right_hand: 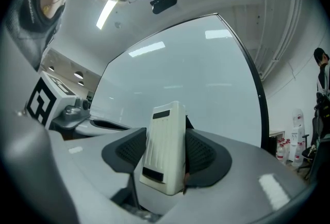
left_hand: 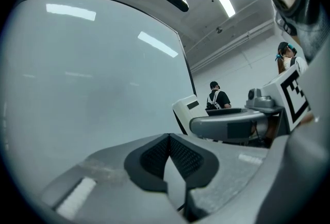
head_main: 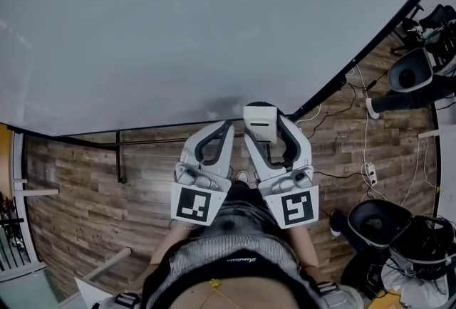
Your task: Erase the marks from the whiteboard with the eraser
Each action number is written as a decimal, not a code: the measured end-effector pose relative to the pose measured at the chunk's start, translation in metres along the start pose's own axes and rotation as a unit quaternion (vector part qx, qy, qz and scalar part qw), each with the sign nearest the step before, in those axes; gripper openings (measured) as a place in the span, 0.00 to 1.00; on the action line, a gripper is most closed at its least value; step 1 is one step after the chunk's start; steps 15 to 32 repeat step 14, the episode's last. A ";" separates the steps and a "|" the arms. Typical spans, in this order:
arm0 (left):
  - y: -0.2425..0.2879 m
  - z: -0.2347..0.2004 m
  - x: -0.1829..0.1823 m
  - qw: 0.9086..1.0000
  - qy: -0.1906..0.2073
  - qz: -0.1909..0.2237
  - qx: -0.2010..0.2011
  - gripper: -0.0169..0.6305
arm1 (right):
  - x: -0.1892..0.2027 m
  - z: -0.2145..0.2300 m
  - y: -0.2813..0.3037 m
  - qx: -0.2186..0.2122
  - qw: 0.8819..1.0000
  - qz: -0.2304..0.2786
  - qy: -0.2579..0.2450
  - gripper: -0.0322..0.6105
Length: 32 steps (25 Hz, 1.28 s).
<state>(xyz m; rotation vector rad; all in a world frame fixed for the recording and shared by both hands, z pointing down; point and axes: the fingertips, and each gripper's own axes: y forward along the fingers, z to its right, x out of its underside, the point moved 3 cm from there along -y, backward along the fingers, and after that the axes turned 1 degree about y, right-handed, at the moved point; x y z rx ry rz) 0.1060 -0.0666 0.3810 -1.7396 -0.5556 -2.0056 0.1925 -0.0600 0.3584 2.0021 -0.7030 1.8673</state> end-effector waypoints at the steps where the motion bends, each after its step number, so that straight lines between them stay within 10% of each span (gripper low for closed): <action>1: 0.000 0.001 -0.001 1.000 0.000 0.000 0.000 0.02 | 0.000 0.001 0.000 0.000 1.000 0.000 0.000 0.42; 32: -0.001 0.014 0.002 1.000 -0.010 -0.004 -0.016 0.02 | 0.005 -0.001 -0.006 -0.023 1.000 -0.004 -0.001 0.42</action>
